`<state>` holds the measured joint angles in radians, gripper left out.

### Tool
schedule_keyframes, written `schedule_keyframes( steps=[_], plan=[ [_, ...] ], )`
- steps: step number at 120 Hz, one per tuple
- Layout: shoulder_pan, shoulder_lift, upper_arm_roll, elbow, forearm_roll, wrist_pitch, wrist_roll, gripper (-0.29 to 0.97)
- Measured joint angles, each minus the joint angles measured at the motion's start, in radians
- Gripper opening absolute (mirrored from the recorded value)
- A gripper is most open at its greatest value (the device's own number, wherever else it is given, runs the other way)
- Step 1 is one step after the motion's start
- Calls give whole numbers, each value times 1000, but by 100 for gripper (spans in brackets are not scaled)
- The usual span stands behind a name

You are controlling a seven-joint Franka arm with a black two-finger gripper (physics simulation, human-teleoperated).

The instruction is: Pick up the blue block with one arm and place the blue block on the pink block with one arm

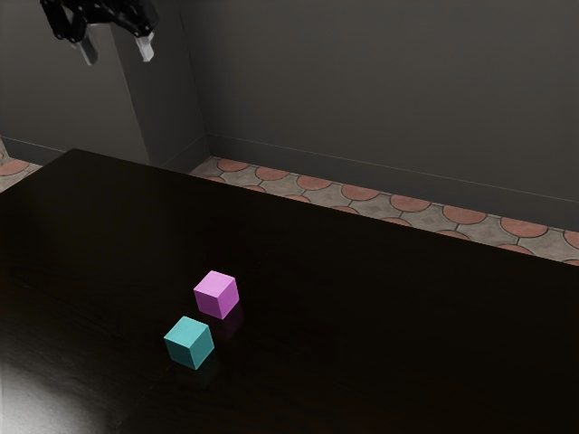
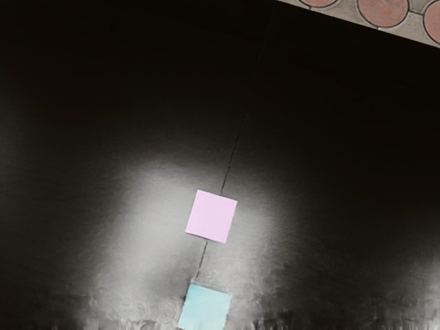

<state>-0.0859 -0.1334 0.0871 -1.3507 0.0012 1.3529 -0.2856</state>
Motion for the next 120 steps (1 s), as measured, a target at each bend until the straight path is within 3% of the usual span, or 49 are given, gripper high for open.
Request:
schedule_keyframes(
  steps=[7, 17, 41, 70, 94, 120],
  plan=[
    [71, -141, -5, -236, 1, 46, -1, 68],
    [100, -281, -39, -536, 1, 123, -2, 68],
    [107, -309, -78, -893, 21, 323, -9, 68],
    [107, -285, -122, -1123, 33, 620, -13, 68],
    [107, -247, -171, -1203, 127, 862, 48, 68],
    [107, -93, -177, -1237, 118, 1085, 114, 68]
  ],
)
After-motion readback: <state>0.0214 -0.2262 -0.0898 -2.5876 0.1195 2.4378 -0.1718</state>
